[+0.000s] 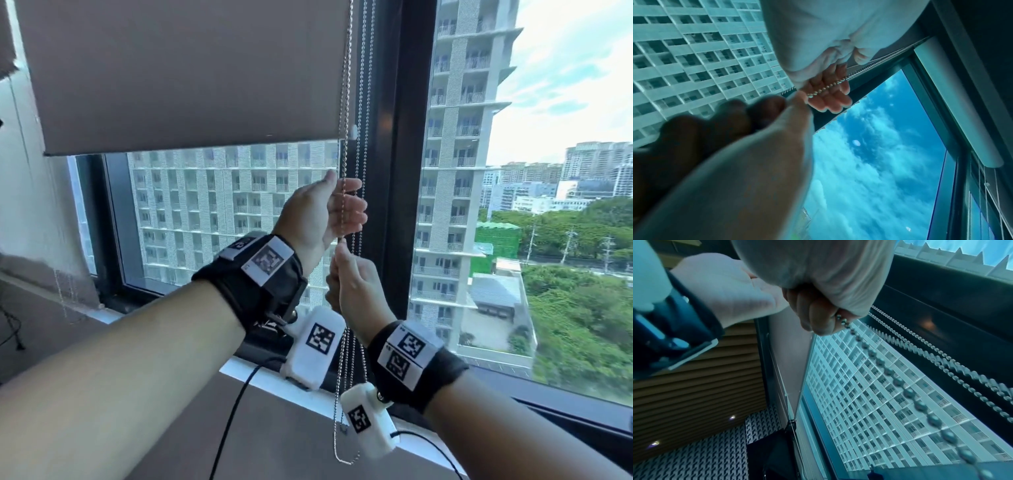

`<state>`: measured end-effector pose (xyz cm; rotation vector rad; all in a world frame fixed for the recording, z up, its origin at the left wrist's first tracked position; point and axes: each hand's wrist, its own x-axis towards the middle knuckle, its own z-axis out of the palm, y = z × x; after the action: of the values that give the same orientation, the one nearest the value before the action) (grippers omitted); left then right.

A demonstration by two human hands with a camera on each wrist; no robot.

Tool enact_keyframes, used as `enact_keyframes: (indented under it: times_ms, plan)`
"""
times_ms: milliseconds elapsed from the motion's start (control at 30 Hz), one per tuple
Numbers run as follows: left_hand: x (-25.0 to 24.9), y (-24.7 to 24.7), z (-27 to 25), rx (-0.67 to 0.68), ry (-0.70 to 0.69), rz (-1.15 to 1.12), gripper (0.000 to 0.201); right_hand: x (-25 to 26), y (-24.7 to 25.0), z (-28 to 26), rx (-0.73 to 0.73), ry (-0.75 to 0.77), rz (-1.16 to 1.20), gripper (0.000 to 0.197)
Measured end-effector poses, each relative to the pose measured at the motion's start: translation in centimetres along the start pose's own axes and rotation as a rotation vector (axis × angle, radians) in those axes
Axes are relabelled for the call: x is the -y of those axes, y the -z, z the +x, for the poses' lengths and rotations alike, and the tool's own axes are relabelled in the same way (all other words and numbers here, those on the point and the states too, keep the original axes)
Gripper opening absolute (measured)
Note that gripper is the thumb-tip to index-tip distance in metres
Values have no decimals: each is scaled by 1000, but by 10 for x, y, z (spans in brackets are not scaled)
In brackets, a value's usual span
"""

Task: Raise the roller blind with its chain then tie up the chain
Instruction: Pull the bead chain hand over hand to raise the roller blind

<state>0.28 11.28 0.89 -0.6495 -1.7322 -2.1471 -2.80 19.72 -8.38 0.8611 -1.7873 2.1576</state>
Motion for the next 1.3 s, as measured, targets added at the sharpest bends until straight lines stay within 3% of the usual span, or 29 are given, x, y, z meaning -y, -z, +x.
enact_keyframes:
  times_ms: [433,500,600,800,1000,1167,1300]
  plan:
    - [9,-6,1,-55,-14,82,37,-10,-1,-2,85,17,-90,43]
    - [9,-5,0,-53,-13,92,38,-7,4,-1,127,0,-112,36]
    - [11,-4,-5,-43,-11,77,38,7,14,6,166,46,-128,7]
    - [29,-2,-24,-39,25,99,37,52,19,29,91,188,-128,43]
    - [44,3,-36,-10,86,112,36,96,2,48,54,156,-76,33]
    - [47,2,-45,8,69,164,41,110,-14,49,109,34,93,42]
    - [44,4,-49,-19,98,182,45,104,-21,43,59,-26,158,49]
